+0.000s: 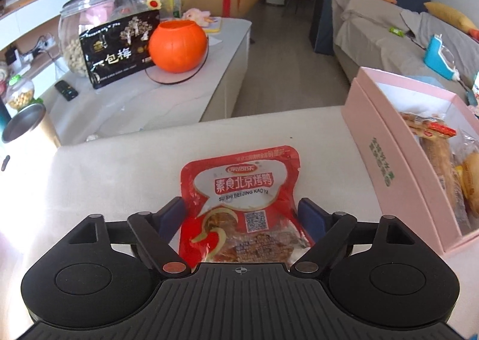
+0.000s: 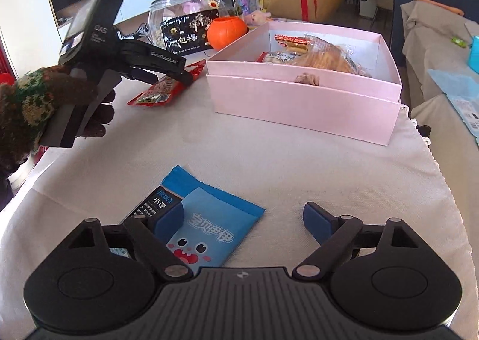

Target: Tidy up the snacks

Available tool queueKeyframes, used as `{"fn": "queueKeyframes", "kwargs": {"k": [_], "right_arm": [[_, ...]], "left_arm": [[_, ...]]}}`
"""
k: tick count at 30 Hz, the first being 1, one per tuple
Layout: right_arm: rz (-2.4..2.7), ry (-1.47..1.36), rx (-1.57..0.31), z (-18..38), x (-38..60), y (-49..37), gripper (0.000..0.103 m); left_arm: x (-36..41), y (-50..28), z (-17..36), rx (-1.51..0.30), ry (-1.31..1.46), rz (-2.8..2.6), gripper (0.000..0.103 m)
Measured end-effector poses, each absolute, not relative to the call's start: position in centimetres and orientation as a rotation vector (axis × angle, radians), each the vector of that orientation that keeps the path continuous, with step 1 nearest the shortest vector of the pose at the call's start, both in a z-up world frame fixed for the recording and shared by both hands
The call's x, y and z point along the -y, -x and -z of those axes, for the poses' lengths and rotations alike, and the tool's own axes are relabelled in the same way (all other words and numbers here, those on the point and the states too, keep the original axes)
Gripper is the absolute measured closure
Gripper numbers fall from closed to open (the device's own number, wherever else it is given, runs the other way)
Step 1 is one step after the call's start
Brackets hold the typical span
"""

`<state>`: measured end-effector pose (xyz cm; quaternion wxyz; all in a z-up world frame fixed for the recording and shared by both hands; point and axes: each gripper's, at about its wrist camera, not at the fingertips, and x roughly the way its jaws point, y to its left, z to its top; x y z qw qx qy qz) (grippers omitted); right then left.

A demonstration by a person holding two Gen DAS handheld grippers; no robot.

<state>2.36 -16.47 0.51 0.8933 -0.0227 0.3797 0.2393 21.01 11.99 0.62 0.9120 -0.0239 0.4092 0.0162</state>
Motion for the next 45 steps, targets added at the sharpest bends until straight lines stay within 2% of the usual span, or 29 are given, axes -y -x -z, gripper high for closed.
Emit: {"fn": "queueKeyframes", "kwargs": {"k": [4, 9, 18, 23, 25, 29, 35, 38, 42, 45], "right_arm": [[-0.513, 0.018, -0.733, -0.1, 17.3, -1.3, 0.013], [-0.528, 0.035, -0.739, 0.0, 16.9, -1.3, 0.006], [-0.551, 0.051, -0.755, 0.0, 16.6, -1.8, 0.0], [-0.592, 0.098, -0.836, -0.7, 16.2, -2.8, 0.0], [-0.59, 0.064, -0.9, -1.6, 16.5, -3.2, 0.004], [-0.595, -0.02, -0.953, -2.8, 16.5, -1.7, 0.005], [-0.619, 0.144, -0.959, -1.9, 11.2, 1.5, 0.002], [-0.637, 0.185, -0.947, -1.8, 9.9, 1.3, 0.002], [-0.558, 0.277, -0.901, -1.4, 10.4, 0.5, 0.003], [-0.531, 0.232, -0.876, -1.1, 12.5, -0.3, 0.001]], "left_arm": [[-12.3, -22.1, -0.2, -0.833, 0.019, -0.015, 0.008], [-12.4, -21.6, -0.5, -0.849, 0.01, 0.02, 0.01], [-10.3, -10.6, -0.7, -0.775, 0.085, 0.104, 0.017], [-9.6, -5.9, -1.0, -0.707, 0.216, 0.057, 0.021], [-9.1, -5.1, -0.8, -0.694, 0.213, 0.065, 0.021], [-8.5, -4.1, -2.0, -0.638, 0.178, 0.088, 0.024], [-8.3, -3.2, -2.3, -0.602, 0.187, 0.178, 0.023], [-8.9, -3.9, -1.3, -0.645, 0.247, 0.235, 0.019], [-8.9, -4.2, -0.6, -0.692, 0.233, 0.215, 0.016], [-8.6, -4.4, -0.4, -0.7, 0.212, 0.212, 0.014]]}}
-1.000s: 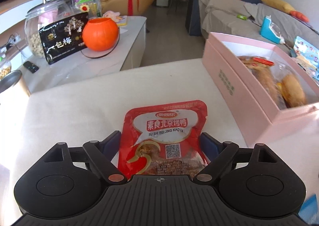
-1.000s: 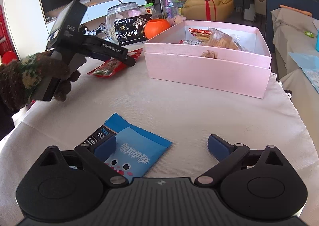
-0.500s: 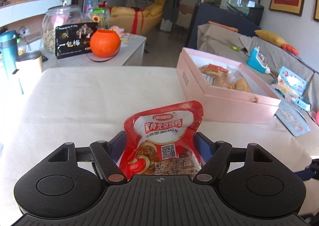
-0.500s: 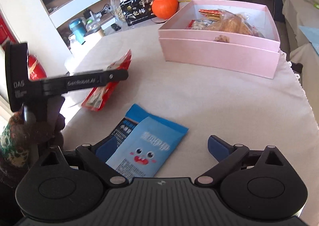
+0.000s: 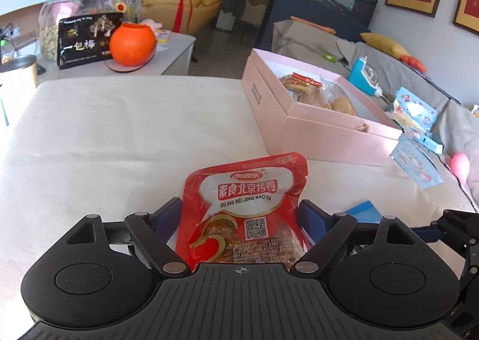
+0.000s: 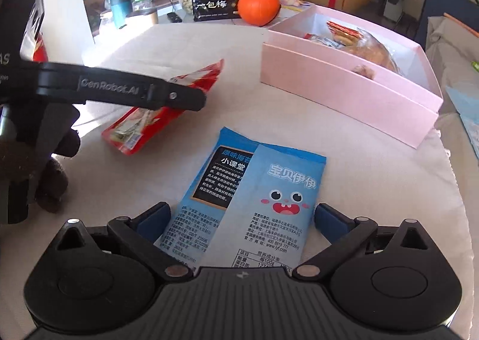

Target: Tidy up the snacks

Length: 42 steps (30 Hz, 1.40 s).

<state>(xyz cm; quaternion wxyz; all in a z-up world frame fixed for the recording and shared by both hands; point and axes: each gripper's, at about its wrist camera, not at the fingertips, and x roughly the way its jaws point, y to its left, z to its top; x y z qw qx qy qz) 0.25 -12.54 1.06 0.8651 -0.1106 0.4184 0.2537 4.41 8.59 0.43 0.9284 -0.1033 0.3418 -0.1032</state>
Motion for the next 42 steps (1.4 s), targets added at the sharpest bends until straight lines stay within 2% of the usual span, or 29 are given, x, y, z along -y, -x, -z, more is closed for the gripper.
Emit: {"fn": "queueKeyframes", "kwargs": {"k": [9, 15, 19, 24, 26, 28, 30, 33, 42], "right_arm": [[-0.505, 0.193, -0.79, -0.2, 14.0, 0.1, 0.0], [-0.504, 0.18, -0.778, -0.2, 14.6, 0.5, 0.0], [-0.514, 0.187, -0.783, -0.3, 14.4, 0.4, 0.0], [-0.503, 0.181, -0.809, -0.6, 14.1, -0.7, 0.0], [-0.474, 0.169, -0.825, -0.9, 13.9, -1.6, 0.006], [-0.448, 0.153, -0.841, -1.5, 13.8, -2.6, 0.019], [-0.443, 0.115, -0.856, -2.3, 13.9, -3.3, 0.024], [-0.412, 0.129, -0.8, -3.9, 14.0, -3.1, 0.024], [-0.321, 0.206, -0.646, -7.6, 14.6, -2.1, 0.024]], "left_arm": [[-6.6, -8.2, -0.9, -0.798, 0.092, 0.165, 0.011], [-5.2, -9.5, -0.1, -0.759, 0.019, 0.131, 0.006], [-6.1, -7.4, -0.4, -0.733, 0.041, 0.159, 0.022], [-8.9, -4.1, -1.2, -0.658, 0.193, 0.18, 0.024], [-9.6, -3.3, -1.6, -0.629, 0.227, 0.189, 0.025], [-10.1, -2.9, -2.1, -0.598, 0.254, 0.204, 0.026], [-10.3, -2.6, -2.6, -0.569, 0.272, 0.227, 0.026], [-10.1, -2.2, -3.2, -0.535, 0.279, 0.257, 0.03], [-9.4, -0.8, -4.9, -0.45, 0.281, 0.331, 0.031]]}}
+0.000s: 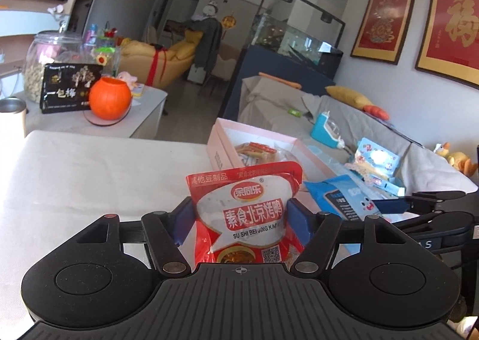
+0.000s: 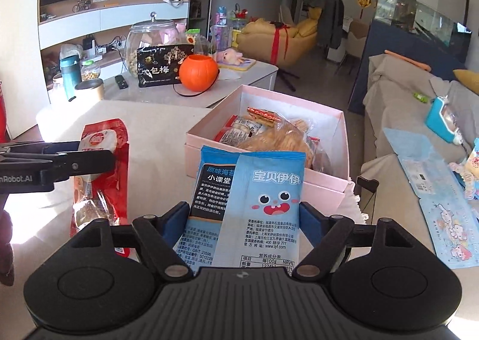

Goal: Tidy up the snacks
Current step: 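Lift the blue snack bag with the right while the left lifts the red packet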

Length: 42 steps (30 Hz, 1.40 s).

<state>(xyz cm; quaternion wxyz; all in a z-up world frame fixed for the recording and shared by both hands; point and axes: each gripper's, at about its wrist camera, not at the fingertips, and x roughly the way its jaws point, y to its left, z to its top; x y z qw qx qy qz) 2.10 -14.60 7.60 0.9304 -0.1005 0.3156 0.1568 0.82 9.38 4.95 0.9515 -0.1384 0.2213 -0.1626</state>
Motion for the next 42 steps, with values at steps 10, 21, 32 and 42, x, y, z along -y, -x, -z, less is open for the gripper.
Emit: {"fn": "queueKeyframes", "kwargs": {"k": [10, 21, 32, 42], "right_arm": [[-0.295, 0.272, -0.776, -2.4, 15.6, -3.2, 0.02], [-0.32, 0.12, -0.75, 0.0, 18.8, -3.0, 0.011], [-0.348, 0.106, -0.754, 0.2, 19.0, -3.1, 0.004], [-0.343, 0.113, -0.755, 0.3, 18.8, -3.0, 0.003]], "left_arm": [[-4.8, -2.0, -3.8, -0.666, -0.006, 0.32, 0.029], [-3.6, -5.3, -1.9, -0.803, -0.028, 0.196, 0.026], [-7.8, -4.7, -2.2, -0.923, 0.315, 0.172, 0.028], [-3.8, -4.6, -1.6, -0.88, 0.005, 0.273, 0.013]]}}
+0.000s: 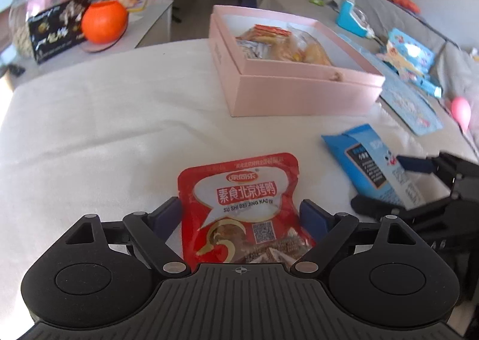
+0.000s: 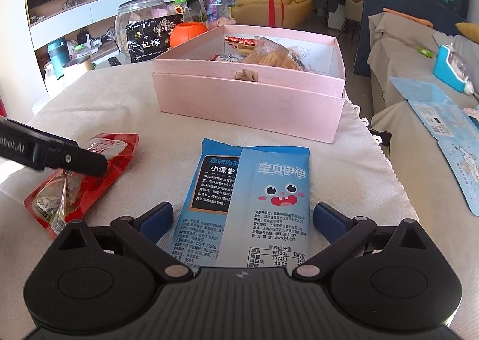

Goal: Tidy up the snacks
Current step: 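Lift the blue snack bag with the right while the left lifts the red packet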

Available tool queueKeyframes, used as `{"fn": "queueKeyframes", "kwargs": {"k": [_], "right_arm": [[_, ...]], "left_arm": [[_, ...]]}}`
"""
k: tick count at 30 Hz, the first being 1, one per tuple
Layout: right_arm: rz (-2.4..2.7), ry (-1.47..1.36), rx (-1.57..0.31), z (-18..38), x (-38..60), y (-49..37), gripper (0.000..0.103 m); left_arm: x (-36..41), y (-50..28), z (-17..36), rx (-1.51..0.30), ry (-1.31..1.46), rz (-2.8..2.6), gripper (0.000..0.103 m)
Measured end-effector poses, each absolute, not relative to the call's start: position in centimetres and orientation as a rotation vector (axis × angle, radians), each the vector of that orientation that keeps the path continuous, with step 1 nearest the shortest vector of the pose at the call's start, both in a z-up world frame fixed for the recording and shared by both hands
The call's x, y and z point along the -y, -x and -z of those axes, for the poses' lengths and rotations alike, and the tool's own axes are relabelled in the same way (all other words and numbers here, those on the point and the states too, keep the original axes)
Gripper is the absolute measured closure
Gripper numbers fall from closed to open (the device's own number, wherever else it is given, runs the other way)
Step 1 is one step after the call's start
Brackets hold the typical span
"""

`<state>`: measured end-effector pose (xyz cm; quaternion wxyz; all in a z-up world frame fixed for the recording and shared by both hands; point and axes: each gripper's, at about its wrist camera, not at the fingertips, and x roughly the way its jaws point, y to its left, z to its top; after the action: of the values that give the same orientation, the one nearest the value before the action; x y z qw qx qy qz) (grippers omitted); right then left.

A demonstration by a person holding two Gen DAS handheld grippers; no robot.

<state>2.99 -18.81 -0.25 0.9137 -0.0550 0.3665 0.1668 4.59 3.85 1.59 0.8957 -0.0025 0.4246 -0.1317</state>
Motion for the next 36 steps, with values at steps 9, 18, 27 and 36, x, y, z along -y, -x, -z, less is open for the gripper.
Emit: {"fn": "queueKeyframes", "kwargs": {"k": [9, 18, 27, 36], "right_arm": [[-0.348, 0.106, -0.754, 0.2, 18.8, -2.8, 0.003], [-0.367, 0.109, -0.767, 0.2, 19.0, -3.0, 0.0], [-0.391, 0.111, -0.776, 0.1, 19.3, -3.2, 0.0], [-0.385, 0.127, -0.777, 0.1, 19.0, -3.5, 0.0]], "left_arm": [[-3.1, -2.4, -0.4, -0.762, -0.142, 0.338, 0.01], [-2.4, -3.5, -0.3, -0.78, -0.118, 0.302, 0.004], [-1.4, -4.7, -0.1, -0.777, -0.105, 0.259, 0.004], [-2.1, -3.0, -0.2, -0.78, -0.108, 0.287, 0.004]]}}
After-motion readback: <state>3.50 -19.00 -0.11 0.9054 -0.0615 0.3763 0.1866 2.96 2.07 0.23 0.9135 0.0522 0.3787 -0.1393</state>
